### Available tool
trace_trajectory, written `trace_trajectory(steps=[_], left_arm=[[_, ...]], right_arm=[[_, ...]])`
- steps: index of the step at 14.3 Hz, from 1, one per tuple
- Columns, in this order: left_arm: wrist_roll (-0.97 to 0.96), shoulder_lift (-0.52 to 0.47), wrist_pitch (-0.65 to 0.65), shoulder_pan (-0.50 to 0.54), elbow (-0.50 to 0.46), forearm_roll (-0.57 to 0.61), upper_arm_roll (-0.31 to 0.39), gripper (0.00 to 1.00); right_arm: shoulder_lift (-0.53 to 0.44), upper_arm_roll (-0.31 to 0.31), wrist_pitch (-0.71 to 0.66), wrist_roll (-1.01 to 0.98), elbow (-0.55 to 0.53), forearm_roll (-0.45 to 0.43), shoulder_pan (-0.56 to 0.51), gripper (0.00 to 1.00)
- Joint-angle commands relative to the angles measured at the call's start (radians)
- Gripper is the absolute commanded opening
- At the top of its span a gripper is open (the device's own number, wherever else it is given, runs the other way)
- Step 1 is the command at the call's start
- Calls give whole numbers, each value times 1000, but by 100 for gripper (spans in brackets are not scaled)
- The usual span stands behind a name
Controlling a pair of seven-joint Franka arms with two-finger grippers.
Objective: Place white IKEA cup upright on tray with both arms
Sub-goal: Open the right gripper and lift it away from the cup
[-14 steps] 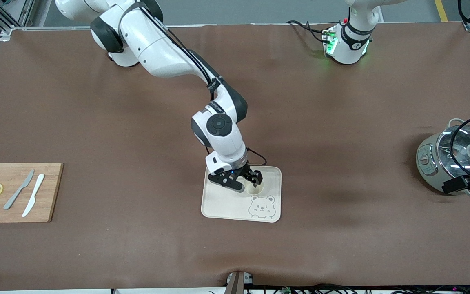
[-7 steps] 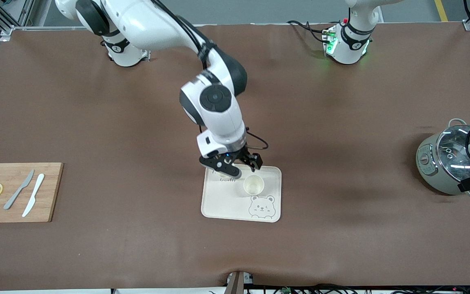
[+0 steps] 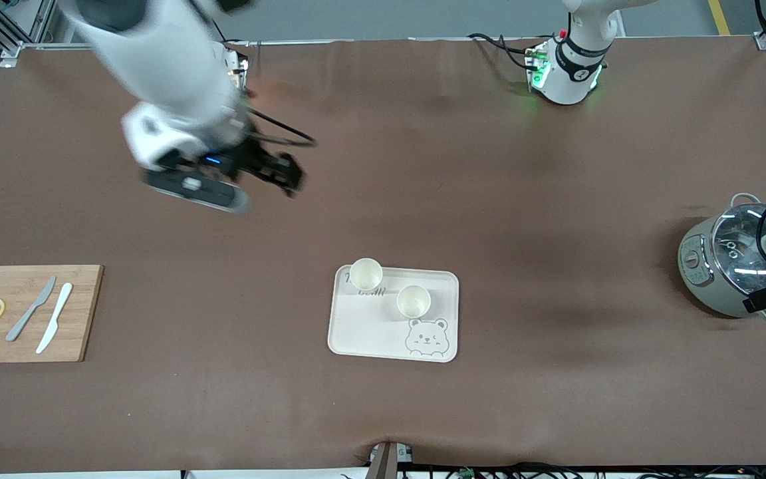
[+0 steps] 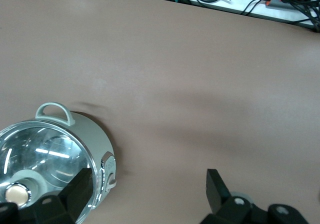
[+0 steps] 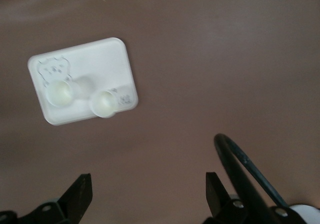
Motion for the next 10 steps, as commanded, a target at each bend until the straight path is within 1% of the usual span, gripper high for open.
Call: trace_trajectory(steps=[1,2,4,5,6,7,8,9,10], left_arm=[[1,-29,-15,-6,-16,-33,-12,100],[-6,-29,-19,-11,-17,-33,-21,100],[-6,-29,-27,-15,-17,-33,-26,100],[-6,-29,-32,-22,-17,-34,-29,100],[-6,-29,-41,-22,-17,-34,-37,100],[-6,-29,-56,-22,-17,-34,-40,100],[-6,-26,-62,-22,-17,-34,-52,100],[-7,-23,-62,-23,-17,-30,-70,100],[-7,-21,-62,-28,-17,-24,-84,100]], right_arm=[[-119,14,-48,-239,-119,14,-172,100],[-144,13,-45,-335,-153,5,-240,100],[-145,13,-28,-527,-190,-9,-375,100],[-144,13,6,-602,-219,-18,-421,100],[-148,13,59,-642,-285,-86,-437,100],[-168,14,123,-672,-361,-134,-460,100],[-188,16,188,-716,-424,-131,-495,100],[-199,16,225,-744,-458,-131,-506,100],[-199,16,230,-747,-463,-130,-510,100]])
